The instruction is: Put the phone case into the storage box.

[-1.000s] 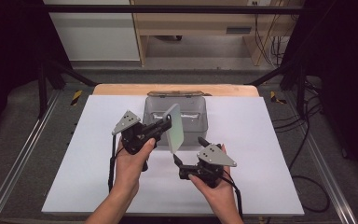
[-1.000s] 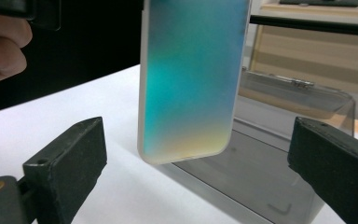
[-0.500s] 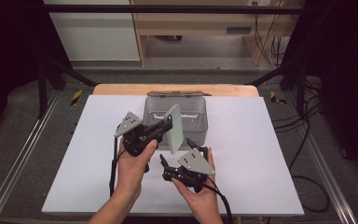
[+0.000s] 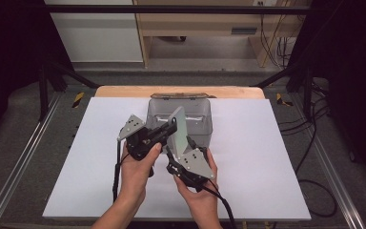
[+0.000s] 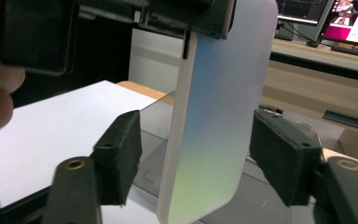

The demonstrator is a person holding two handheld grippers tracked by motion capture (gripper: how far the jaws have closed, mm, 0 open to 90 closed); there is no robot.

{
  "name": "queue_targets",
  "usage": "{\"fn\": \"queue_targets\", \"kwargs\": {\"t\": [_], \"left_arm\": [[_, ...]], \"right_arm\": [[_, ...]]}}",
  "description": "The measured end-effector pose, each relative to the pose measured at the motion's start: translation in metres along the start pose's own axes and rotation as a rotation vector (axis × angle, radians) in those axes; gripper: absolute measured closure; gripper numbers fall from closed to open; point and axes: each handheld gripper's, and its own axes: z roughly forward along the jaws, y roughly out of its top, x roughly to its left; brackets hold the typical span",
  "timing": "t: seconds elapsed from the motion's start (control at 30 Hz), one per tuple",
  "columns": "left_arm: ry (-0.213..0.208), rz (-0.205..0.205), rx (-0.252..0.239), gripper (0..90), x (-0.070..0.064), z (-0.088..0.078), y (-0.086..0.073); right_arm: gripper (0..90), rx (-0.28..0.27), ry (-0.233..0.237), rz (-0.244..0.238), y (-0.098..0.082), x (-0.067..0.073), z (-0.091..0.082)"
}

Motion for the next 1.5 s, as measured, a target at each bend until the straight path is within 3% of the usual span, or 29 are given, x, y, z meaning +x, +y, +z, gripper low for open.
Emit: {"fn": "queue_targets", "kwargs": {"t": [0.47,1.5], "left_arm": [[-0.012,-0.022,-0.002,81.1,-0.003,0.001,0.0],[-0.001,-0.045,0.01,81.8,-0.007,0.001,-0.001]], "right_arm": [[44.9,-0.015,-0.049,-0.018,0.005,0.005,0.007],[60.4,-0.015,-0.086,0.001,0.009,0.009,0.015]]}}
